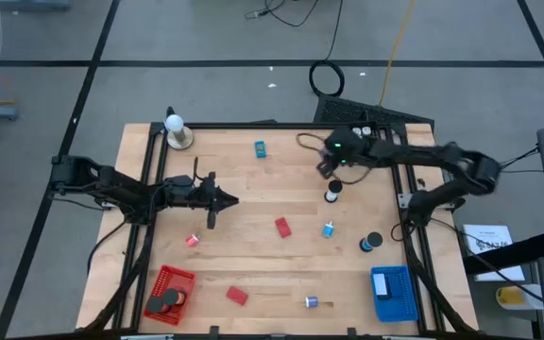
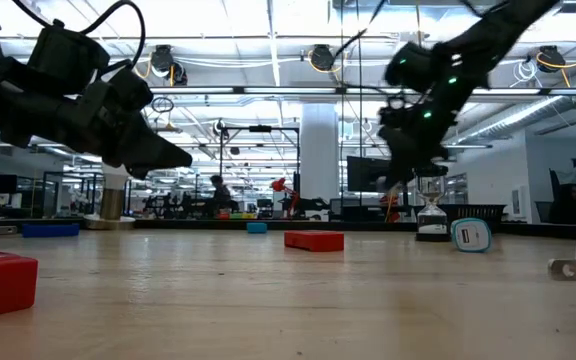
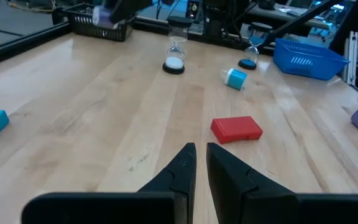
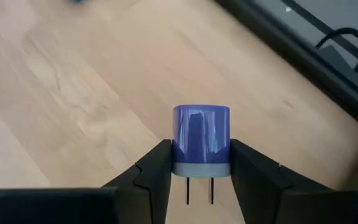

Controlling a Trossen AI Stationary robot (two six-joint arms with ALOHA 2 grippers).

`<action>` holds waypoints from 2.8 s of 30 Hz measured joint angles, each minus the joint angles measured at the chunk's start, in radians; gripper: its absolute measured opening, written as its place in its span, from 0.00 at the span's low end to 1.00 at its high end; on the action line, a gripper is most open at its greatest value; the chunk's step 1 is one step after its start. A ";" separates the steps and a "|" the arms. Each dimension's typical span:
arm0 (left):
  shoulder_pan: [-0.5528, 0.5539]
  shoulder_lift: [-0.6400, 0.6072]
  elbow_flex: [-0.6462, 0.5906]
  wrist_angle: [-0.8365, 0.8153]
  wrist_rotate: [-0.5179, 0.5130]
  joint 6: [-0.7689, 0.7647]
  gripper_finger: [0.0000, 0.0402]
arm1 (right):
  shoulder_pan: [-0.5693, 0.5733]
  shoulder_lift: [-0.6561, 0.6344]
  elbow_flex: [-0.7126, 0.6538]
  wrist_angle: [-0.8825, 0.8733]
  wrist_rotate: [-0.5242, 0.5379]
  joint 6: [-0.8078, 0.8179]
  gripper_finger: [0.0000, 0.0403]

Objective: Pick & Place Office items
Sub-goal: Remove the violet charger adapter from the black bin, then put the violet charger adapter into the black bin

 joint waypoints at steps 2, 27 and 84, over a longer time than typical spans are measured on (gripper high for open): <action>-0.001 0.000 0.001 0.000 0.004 0.003 0.12 | 0.012 0.097 0.063 0.000 0.002 -0.020 0.33; -0.001 0.000 0.001 -0.050 0.004 0.022 0.12 | 0.061 0.346 0.318 -0.110 0.059 -0.018 0.63; -0.087 0.000 0.001 -0.044 0.002 0.126 0.12 | -0.062 0.343 0.044 0.336 -0.182 -0.250 0.32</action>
